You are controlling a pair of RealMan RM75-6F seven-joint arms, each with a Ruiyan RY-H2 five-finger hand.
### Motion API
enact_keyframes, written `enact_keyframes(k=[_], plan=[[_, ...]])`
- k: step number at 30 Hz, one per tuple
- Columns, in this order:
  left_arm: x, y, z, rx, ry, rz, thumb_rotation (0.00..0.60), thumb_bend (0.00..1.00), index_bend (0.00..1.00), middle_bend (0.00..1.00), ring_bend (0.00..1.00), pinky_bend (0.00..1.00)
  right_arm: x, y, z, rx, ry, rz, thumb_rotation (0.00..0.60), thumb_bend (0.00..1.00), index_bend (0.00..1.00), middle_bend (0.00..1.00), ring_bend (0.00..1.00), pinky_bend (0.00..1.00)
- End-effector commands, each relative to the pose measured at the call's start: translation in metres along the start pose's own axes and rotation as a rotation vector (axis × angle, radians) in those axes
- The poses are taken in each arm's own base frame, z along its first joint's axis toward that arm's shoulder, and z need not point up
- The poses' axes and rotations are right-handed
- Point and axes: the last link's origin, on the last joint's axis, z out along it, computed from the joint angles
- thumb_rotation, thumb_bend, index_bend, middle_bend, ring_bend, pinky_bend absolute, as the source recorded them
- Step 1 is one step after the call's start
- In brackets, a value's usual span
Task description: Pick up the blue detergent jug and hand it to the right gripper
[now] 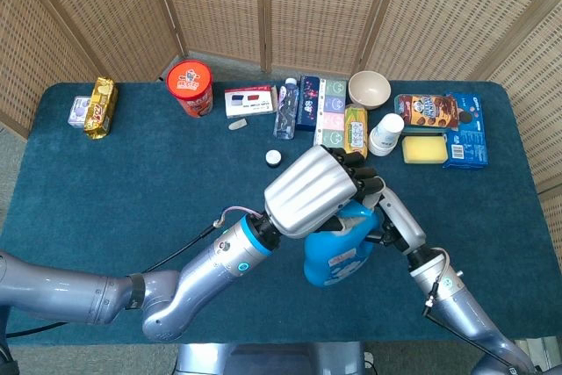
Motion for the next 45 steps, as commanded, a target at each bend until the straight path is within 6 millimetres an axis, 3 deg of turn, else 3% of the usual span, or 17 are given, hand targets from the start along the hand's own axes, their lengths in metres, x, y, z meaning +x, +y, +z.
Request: enact_keyframes(k=[1, 4, 7, 10, 12, 14, 18, 20, 26, 33, 36, 39, 41, 45], plan=[[0.002, -0.002, 0.0, 0.01, 0.014, -0.003, 0.6, 0.45, 0.71, 0.64, 0.52, 0.68, 0.002, 0.0, -0.001, -0.003, 0.003, -0.014, 0.6, 0.75, 0.66, 0.78, 0.54, 0.65], [0.004, -0.004, -0.002, 0.017, 0.02, -0.016, 0.6, 0.44, 0.68, 0.6, 0.5, 0.68, 0.005, 0.003, -0.001, -0.017, 0.016, -0.021, 0.6, 0.76, 0.66, 0.78, 0.54, 0.65], [0.003, -0.008, -0.006, 0.032, -0.006, -0.018, 0.6, 0.41, 0.57, 0.47, 0.4, 0.66, 0.006, 0.007, -0.001, -0.029, 0.023, -0.017, 0.6, 0.77, 0.66, 0.78, 0.54, 0.65], [0.003, -0.01, -0.011, 0.049, -0.057, -0.009, 0.6, 0.36, 0.37, 0.28, 0.23, 0.55, 0.006, 0.008, -0.001, -0.029, 0.026, -0.021, 0.6, 0.78, 0.67, 0.78, 0.54, 0.65], [0.003, -0.011, -0.014, 0.062, -0.1, -0.005, 0.6, 0.26, 0.15, 0.09, 0.07, 0.38, 0.007, 0.008, 0.0, -0.029, 0.031, -0.025, 0.6, 0.78, 0.67, 0.78, 0.54, 0.65], [0.005, -0.011, -0.016, 0.07, -0.116, 0.011, 0.6, 0.16, 0.04, 0.01, 0.01, 0.3, 0.007, 0.008, 0.0, -0.029, 0.034, -0.029, 0.6, 0.78, 0.67, 0.78, 0.54, 0.65], [0.008, -0.013, -0.017, 0.09, -0.127, 0.01, 0.6, 0.02, 0.0, 0.0, 0.0, 0.21, 0.008, 0.008, 0.0, -0.033, 0.039, -0.033, 0.6, 0.79, 0.67, 0.78, 0.54, 0.65], [0.01, -0.013, -0.018, 0.096, -0.128, 0.004, 0.6, 0.0, 0.0, 0.0, 0.0, 0.16, 0.009, 0.009, 0.0, -0.035, 0.041, -0.033, 0.6, 0.79, 0.67, 0.78, 0.54, 0.65], [0.039, -0.008, -0.023, 0.095, -0.046, -0.075, 0.6, 0.0, 0.0, 0.0, 0.0, 0.12, 0.013, 0.016, 0.0, -0.061, 0.052, -0.044, 0.6, 0.79, 0.67, 0.78, 0.54, 0.65], [0.07, -0.018, -0.044, 0.146, -0.064, -0.054, 0.6, 0.0, 0.0, 0.0, 0.0, 0.11, 0.023, 0.028, 0.002, -0.097, 0.077, -0.068, 0.6, 0.79, 0.67, 0.78, 0.54, 0.65], [0.087, -0.033, -0.069, 0.208, -0.087, 0.036, 0.6, 0.0, 0.0, 0.0, 0.0, 0.11, 0.033, 0.032, 0.001, -0.11, 0.101, -0.064, 0.6, 0.79, 0.67, 0.78, 0.54, 0.65], [0.114, -0.075, -0.135, 0.385, -0.097, 0.184, 0.6, 0.0, 0.0, 0.0, 0.0, 0.11, 0.05, 0.033, -0.005, -0.116, 0.139, -0.083, 0.6, 0.79, 0.67, 0.78, 0.54, 0.65], [0.123, -0.087, -0.158, 0.423, -0.097, 0.207, 0.6, 0.0, 0.0, 0.0, 0.0, 0.11, 0.054, 0.033, -0.007, -0.112, 0.146, -0.081, 0.6, 0.79, 0.67, 0.78, 0.54, 0.65], [0.139, -0.118, -0.228, 0.54, -0.113, 0.247, 0.6, 0.0, 0.0, 0.0, 0.0, 0.1, 0.06, 0.034, -0.01, -0.104, 0.152, -0.092, 0.6, 0.79, 0.67, 0.78, 0.54, 0.65]])
